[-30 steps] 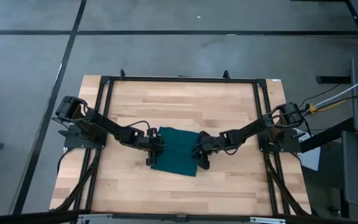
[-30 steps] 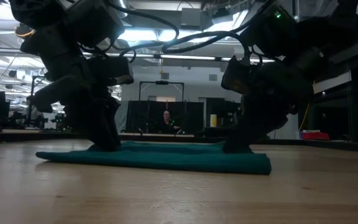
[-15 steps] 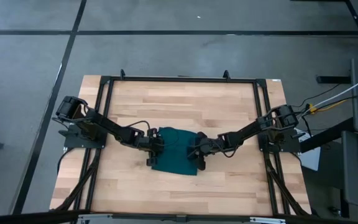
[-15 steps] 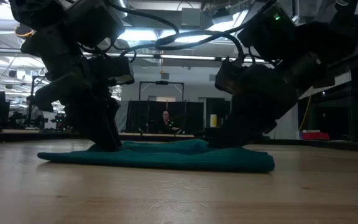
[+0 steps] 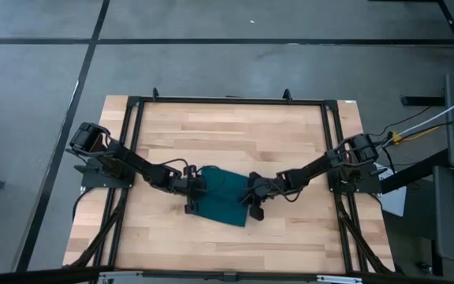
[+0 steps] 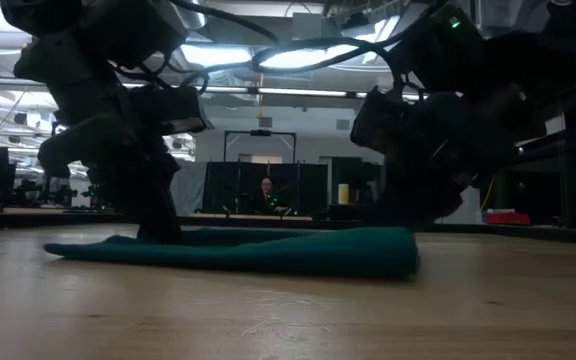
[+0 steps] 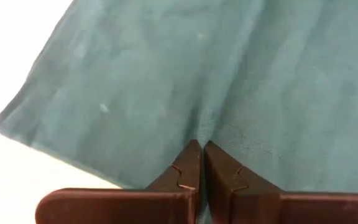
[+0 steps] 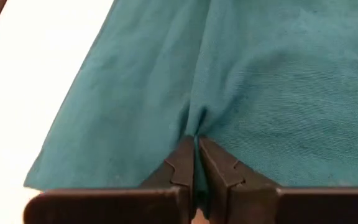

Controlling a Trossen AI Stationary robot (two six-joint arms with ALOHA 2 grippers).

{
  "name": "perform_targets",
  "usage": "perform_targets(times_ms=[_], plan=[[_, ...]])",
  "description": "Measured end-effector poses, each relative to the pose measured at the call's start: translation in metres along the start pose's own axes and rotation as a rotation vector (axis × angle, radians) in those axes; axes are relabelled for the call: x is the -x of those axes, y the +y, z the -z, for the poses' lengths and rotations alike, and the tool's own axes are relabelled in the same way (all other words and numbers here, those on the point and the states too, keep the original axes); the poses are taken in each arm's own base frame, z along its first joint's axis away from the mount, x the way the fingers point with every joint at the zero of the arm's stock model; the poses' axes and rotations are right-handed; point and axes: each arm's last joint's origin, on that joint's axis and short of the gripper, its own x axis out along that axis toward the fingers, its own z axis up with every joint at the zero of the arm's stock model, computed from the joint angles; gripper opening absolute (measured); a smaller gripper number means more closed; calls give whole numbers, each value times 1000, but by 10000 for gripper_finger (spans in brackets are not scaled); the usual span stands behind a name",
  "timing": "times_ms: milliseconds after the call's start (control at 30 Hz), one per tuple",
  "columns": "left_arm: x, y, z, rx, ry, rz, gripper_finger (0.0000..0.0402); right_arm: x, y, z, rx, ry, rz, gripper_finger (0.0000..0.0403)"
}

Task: Fold microfiber towels
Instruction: Fold the green towel

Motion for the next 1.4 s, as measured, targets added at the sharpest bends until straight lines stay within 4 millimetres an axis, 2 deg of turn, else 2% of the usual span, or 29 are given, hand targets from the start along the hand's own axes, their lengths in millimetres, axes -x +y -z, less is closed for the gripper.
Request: perform_targets(times_ms=[300, 433, 533, 833, 967, 1167, 1400], plan=[[22, -6, -7, 70, -93, -1, 4, 6, 19, -1, 79, -41, 73, 11], [24, -8, -7, 80, -99, 5, 4, 6, 21, -2, 73, -45, 91, 15], [24, -8, -7, 76, -100, 15, 14, 6, 20, -3, 69, -49, 95, 49], [21, -2, -8, 9, -101, -30, 53, 7, 14, -8, 8, -72, 104, 195], [20, 3, -9, -15, -89, -56, 72, 7, 12, -10, -16, -79, 108, 231], [19, 7, -7, -57, -51, -66, 87, 7, 9, -14, -14, -97, 95, 227], [19, 6, -7, -61, -48, -45, 85, 10, 8, -25, -22, -157, 46, 214]])
